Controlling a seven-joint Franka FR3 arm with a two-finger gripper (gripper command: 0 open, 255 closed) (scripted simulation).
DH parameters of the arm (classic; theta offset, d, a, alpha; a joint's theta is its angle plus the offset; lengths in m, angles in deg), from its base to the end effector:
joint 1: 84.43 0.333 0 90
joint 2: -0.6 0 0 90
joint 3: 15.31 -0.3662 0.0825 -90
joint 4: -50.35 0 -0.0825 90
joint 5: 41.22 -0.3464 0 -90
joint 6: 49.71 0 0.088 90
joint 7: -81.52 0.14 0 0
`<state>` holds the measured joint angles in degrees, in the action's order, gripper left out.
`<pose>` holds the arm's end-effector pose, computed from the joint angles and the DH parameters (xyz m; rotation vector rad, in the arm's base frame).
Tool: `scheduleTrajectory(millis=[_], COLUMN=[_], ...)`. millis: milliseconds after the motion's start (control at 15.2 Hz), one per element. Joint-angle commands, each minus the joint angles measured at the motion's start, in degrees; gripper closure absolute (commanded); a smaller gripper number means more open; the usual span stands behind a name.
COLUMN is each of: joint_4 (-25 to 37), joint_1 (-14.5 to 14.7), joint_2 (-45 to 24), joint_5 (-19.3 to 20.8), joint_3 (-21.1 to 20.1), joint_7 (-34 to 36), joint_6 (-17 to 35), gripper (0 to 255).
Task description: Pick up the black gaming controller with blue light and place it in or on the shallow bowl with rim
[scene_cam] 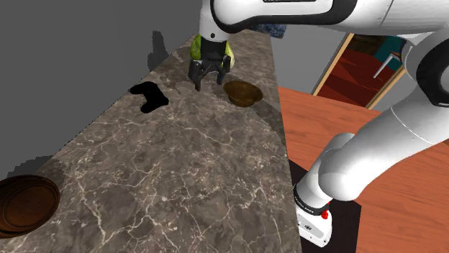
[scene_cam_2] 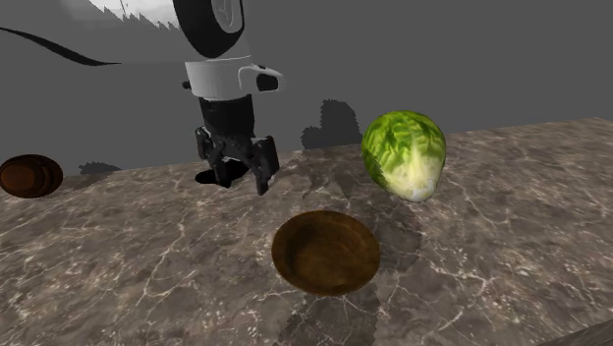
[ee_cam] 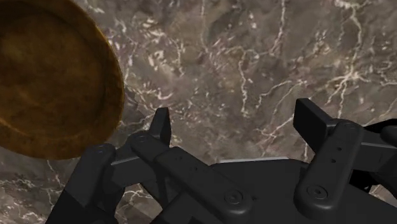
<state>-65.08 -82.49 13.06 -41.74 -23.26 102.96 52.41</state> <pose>0.4363 0.0828 0.5687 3.1001 -0.3221 -0.0165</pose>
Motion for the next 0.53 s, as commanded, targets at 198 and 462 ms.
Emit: scheduleTrajectory(millis=[198, 462], joint_4=[11.4, 22.3], joint_1=[1.0, 2.3], joint_2=[-11.8, -21.3], joint_5=[-0.1, 0.2], joint_3=[-1.8, -2.8], joint_7=[4.6, 8.1], joint_6=[-0.5, -2.4], gripper=[0, 0])
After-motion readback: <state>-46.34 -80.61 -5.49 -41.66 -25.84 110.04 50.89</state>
